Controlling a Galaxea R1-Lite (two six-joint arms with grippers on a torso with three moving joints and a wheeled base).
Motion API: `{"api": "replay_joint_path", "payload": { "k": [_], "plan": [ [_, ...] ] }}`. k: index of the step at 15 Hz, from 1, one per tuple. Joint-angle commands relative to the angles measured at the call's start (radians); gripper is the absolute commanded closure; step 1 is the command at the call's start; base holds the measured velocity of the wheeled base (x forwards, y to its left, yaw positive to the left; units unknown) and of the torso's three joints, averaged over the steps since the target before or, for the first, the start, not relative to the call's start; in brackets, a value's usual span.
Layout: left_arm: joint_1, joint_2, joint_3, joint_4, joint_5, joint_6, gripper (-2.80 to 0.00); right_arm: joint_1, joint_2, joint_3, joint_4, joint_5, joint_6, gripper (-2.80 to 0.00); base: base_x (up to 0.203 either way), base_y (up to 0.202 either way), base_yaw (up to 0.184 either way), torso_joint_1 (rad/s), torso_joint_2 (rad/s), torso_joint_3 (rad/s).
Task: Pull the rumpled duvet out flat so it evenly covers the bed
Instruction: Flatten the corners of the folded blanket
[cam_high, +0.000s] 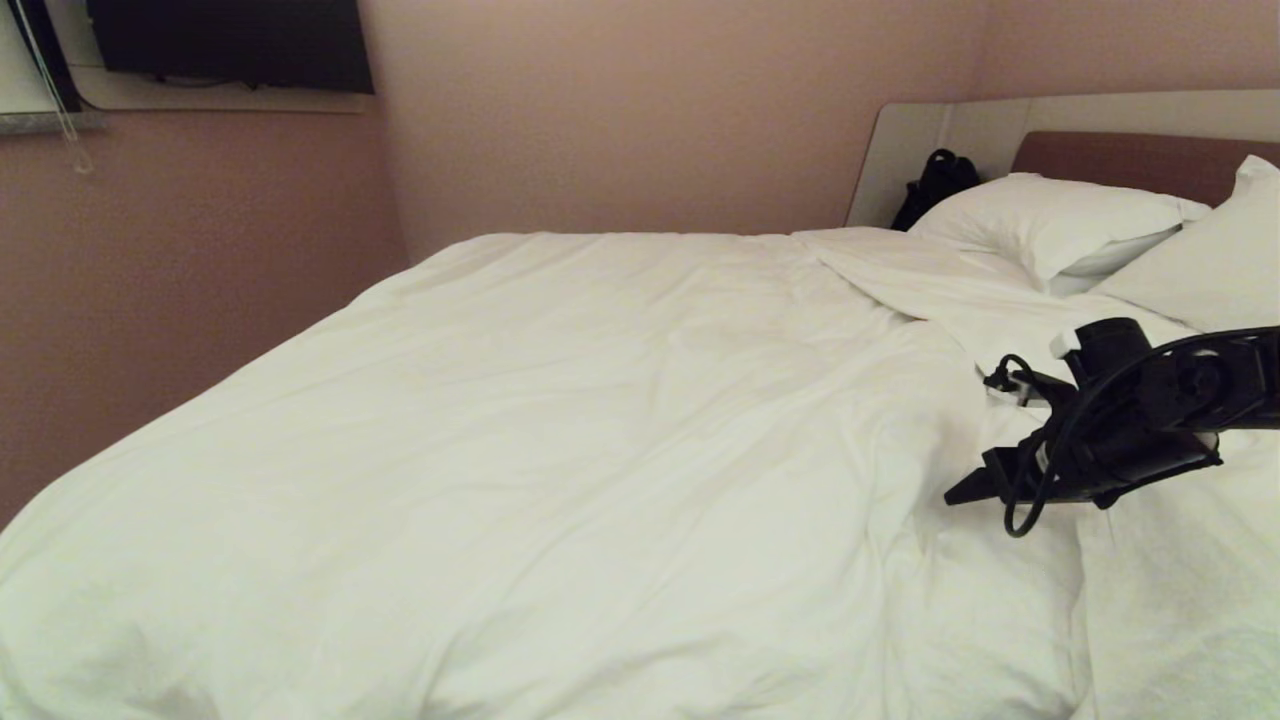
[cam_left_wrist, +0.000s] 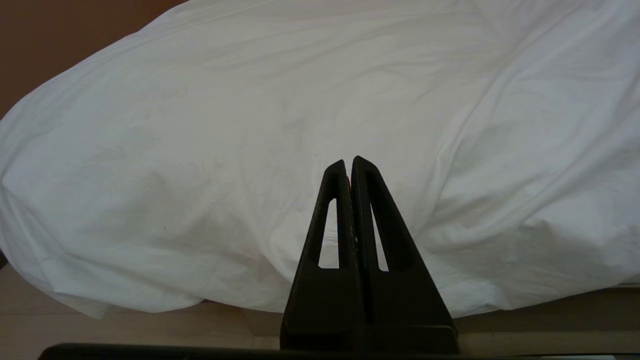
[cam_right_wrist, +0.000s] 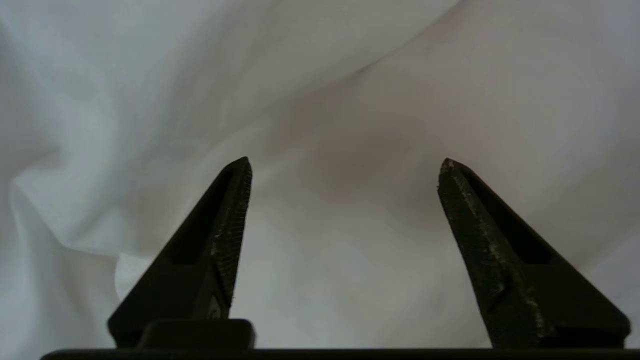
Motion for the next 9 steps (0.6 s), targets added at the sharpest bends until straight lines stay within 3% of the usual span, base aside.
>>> {"api": "replay_joint_path", "payload": {
  "k": [1,9],
  "plan": [
    [0.0,0.0,0.0,0.0,0.0,0.0,0.0,0.0,0.021,0.007,-0.004,0.001,-0.012,-2.8,0.0,0.0,0.0,0.0,0.0,0.0],
    [0.0,0.0,0.0,0.0,0.0,0.0,0.0,0.0,0.208,-0.041,-0.047,-0.053,-0.014,-2.8,0.0,0.0,0.0,0.0,0.0,0.0]
  ]
}}
